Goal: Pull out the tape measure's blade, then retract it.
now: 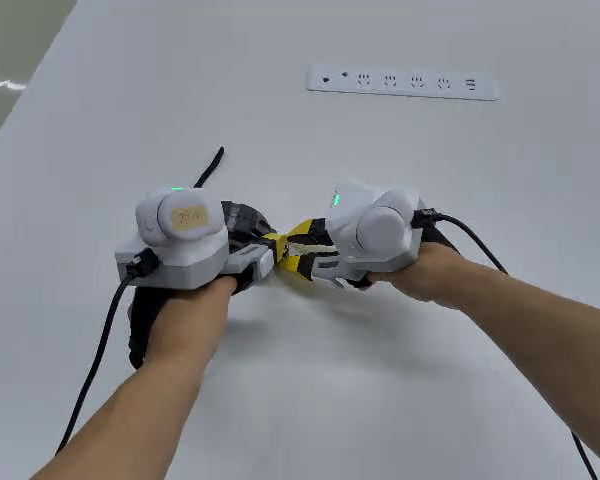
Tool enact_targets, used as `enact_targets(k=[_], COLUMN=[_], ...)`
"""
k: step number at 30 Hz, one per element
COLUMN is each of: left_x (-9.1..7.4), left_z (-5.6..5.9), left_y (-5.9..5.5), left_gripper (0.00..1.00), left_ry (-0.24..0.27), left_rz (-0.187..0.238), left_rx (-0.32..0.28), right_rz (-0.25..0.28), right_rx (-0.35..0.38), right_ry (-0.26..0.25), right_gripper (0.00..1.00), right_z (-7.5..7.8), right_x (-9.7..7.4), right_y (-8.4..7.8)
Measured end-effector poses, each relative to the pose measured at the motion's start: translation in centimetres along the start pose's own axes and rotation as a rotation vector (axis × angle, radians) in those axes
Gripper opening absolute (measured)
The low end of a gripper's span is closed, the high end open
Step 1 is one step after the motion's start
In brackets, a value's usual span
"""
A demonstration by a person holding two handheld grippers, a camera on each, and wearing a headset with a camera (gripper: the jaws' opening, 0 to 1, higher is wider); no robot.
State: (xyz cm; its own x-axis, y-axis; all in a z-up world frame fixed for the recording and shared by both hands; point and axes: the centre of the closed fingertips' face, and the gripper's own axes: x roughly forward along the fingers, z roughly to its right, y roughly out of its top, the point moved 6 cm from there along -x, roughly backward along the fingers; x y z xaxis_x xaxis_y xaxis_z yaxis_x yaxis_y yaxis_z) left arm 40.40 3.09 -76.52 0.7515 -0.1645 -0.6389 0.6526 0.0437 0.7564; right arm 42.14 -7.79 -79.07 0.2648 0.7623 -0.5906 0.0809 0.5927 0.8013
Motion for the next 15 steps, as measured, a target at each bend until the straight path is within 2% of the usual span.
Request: enact_targets(k=[15], left_x=[0.04], left_z=[-0.01], left_y=[0.03], left_gripper=[0.65], left_ry=[0.013], left_rz=[-0.008], left_rx=[-0.026], right_rz=[0.003], right_rx=[0.014], right_ry=[-0.010], right_gripper=[0.22], right_z=[0.30], right_x=[-0.85], right_y=[0.03])
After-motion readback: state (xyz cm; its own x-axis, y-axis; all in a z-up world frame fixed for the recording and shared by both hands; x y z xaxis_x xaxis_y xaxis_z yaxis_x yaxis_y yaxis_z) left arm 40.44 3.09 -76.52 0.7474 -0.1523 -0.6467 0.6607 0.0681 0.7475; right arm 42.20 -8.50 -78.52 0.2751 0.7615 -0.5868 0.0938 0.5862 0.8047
